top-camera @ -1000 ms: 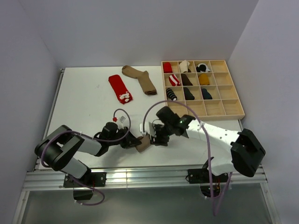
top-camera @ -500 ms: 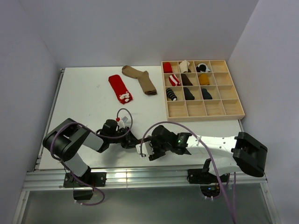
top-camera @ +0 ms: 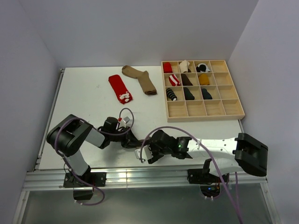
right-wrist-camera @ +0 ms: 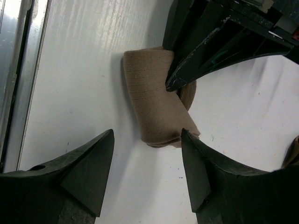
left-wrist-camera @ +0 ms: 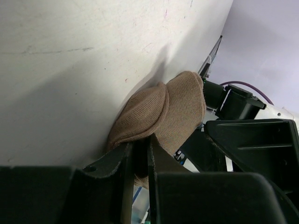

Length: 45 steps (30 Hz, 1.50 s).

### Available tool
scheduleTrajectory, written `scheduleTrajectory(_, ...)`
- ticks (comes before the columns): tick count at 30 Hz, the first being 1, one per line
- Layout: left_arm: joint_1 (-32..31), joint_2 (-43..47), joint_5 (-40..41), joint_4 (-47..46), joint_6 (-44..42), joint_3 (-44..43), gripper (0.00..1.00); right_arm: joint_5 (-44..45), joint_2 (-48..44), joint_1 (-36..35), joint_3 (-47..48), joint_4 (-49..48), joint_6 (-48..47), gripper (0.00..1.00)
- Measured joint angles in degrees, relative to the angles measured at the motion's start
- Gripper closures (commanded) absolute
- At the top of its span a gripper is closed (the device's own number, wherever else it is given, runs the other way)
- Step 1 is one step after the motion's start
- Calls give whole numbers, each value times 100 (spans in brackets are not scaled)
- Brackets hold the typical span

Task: Roll the socks
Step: Roll the sock at the center of the board.

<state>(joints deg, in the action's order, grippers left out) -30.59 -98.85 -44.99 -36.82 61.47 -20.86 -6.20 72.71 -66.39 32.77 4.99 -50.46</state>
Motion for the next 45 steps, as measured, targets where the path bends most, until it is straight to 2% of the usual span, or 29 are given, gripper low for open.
scheduleTrajectory(7, 4, -116, -227, 7, -17, -17, 100, 59, 363, -28, 15, -155, -105, 35)
scheduleTrajectory(12, 9, -118, -236, 0, -15, -17, 100, 92, 570, -39, 103, -219, -173, 39)
scheduleTrajectory(15, 11, -153, -286, -9, -13, -15, 100, 92, 667, -39, 168, -236, -170, 45)
scheduleTrajectory(19, 15, -201, -393, -20, -9, -13, 100, 63, 868, -39, 409, -81, -136, 67)
scheduleTrajectory(22, 15, -192, -396, -9, -11, -13, 100, 55, 1014, -39, 603, 201, -94, 74)
scheduleTrajectory(24, 15, -151, -374, 74, -26, -26, 100, 33, 1102, -37, 782, 428, -81, 75)
scheduleTrajectory(28, 2, 157, -164, 697, -199, -133, 90, -103, 1394, 4, 1303, 1097, -37, 76)
scheduleTrajectory(29, -9, 262, -66, 885, -245, -160, 84, -160, 1480, 46, 1434, 1261, -24, 76)
scheduleTrajectory(35, -50, 935, 763, 1657, -468, -227, 66, -577, 1869, 348, 2017, 1930, 28, 77)
scheduleTrajectory(41, -9, 1143, 1060, 1681, -501, -227, 60, -811, 2131, 494, 2319, 2306, 33, 77)
scheduleTrajectory(45, 129, 1484, 1386, 1832, -525, -195, 61, -828, 2240, 511, 2455, 2459, 33, 77)
